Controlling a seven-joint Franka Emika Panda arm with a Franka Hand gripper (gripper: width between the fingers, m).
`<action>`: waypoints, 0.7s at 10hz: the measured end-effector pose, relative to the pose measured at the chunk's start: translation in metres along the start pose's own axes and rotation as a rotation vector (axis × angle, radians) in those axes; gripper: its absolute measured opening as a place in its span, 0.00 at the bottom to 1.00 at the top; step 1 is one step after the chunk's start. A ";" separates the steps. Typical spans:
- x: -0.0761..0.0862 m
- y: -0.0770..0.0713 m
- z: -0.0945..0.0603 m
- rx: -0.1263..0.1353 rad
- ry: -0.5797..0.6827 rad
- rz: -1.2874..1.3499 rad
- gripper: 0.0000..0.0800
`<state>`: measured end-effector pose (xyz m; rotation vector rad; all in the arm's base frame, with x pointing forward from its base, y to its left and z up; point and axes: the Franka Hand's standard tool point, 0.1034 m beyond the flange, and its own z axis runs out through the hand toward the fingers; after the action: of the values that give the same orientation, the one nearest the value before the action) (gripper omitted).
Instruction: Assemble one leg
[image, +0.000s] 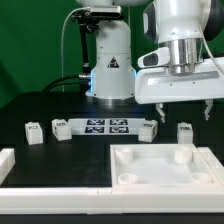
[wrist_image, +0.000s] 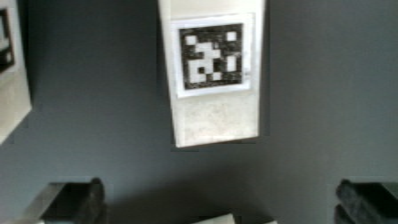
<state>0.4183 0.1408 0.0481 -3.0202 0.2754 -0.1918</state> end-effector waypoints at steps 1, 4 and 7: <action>0.002 -0.001 0.000 0.002 0.005 0.001 0.81; -0.004 0.005 0.003 -0.024 -0.220 -0.012 0.81; -0.008 0.008 0.002 -0.043 -0.537 0.022 0.81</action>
Offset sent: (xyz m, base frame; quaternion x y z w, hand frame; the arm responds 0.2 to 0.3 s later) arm -0.0007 -0.0003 -0.0022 -0.0037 -0.2637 0.0035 0.9646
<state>0.4097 0.1343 0.0446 -2.9590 0.2608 0.6232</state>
